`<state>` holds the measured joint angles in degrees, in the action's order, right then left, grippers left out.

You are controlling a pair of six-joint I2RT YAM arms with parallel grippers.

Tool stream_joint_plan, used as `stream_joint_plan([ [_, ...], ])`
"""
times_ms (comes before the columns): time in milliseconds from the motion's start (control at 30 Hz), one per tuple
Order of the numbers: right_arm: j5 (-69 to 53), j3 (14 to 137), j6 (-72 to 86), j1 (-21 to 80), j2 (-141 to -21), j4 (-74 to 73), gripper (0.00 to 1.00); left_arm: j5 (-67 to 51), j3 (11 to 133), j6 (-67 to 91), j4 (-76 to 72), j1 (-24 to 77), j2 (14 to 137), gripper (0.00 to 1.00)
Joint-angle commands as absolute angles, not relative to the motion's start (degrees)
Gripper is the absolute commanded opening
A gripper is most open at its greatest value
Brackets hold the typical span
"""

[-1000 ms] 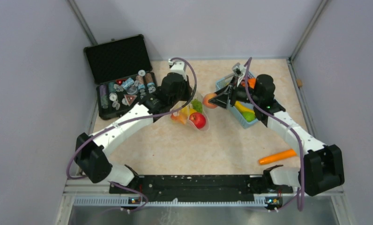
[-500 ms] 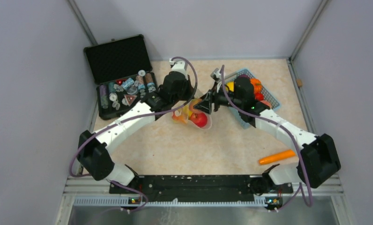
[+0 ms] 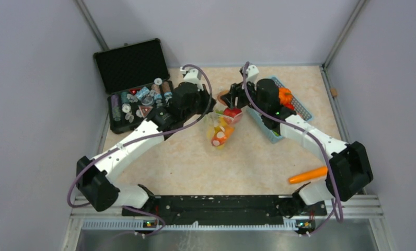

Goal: Place the food in the zip-top bag and seal the zipper
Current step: Place the fake fruit in the zipper food storage bag.

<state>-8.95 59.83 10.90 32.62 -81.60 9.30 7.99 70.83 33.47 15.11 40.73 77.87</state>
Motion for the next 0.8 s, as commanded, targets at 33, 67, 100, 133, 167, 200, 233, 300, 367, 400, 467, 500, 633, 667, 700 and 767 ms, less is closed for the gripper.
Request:
stream_joint_plan([
  [33,-19.3,67.1,10.1,33.1,-84.3,10.1,0.56,7.1,70.5,35.2,8.9,40.6,74.7,0.03],
  [67,-22.9,67.7,10.2,33.1,-85.0,9.4,0.57,8.0,70.4,35.1,9.2,40.5,75.0,0.03],
  [100,-25.8,67.8,10.1,33.1,-85.6,9.1,0.58,8.9,70.3,35.1,9.6,40.4,75.1,0.03],
  [133,-28.4,67.6,10.4,33.1,-86.3,9.0,0.60,9.5,69.7,35.2,9.6,40.5,75.2,0.03],
  [167,-29.6,67.6,10.4,33.1,-87.2,8.4,0.60,9.8,68.8,35.5,9.0,40.4,75.2,0.03],
  [200,-29.7,67.5,10.6,33.1,-87.7,7.6,0.61,9.8,67.9,36.1,8.0,40.3,75.0,0.03],
  [233,-29.7,67.1,10.8,33.1,-87.9,7.3,0.63,9.8,67.0,36.6,7.0,40.3,74.8,0.03],
  [300,-28.8,66.5,10.9,33.1,-88.0,6.7,0.66,10.0,65.9,37.3,5.7,40.2,74.7,0.03],
  [367,-27.2,66.0,11.5,33.1,-87.3,6.7,0.70,10.6,65.2,37.8,5.6,40.1,74.7,0.03],
  [400,-26.6,65.8,11.7,33.1,-86.8,6.8,0.73,10.8,64.9,37.9,5.6,40.1,74.6,0.03],
  [467,-26.5,65.2,11.9,33.1,-85.9,7.7,0.77,11.0,64.3,38.1,5.2,39.7,74.5,0.03],
  [500,-25.9,65.1,12.4,33.0,-85.6,7.9,0.78,11.1,64.0,38.3,5.0,39.5,74.4,0.03],
  [633,-22.4,64.8,14.1,32.8,-84.1,7.3,0.80,11.2,63.4,38.3,4.7,39.1,73.8,0.04],
  [667,-20.4,64.1,14.5,32.7,-82.9,7.6,0.80,11.5,63.0,38.3,4.7,39.1,73.6,0.04],
  [700,-18.9,63.1,14.9,32.3,-81.5,8.4,0.80,11.7,62.6,38.3,4.6,39.0,73.3,0.04],
  [767,-13.1,60.6,16.3,31.4,-77.8,9.6,0.80,12.2,61.9,38.2,4.7,38.7,72.6,0.04],
])
